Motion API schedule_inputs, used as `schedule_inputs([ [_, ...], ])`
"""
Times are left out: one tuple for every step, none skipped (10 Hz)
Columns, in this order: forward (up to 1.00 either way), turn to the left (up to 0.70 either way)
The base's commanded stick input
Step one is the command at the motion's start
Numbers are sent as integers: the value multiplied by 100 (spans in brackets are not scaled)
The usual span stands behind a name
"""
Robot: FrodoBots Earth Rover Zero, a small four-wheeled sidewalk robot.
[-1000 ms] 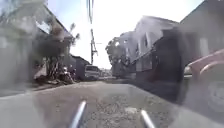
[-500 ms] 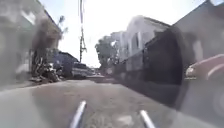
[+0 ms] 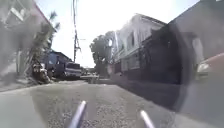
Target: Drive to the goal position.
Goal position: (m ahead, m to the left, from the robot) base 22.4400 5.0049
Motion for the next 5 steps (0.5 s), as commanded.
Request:
schedule_inputs([
  [85,0],
  [85,0],
  [85,0],
  [85,0],
  [85,0],
])
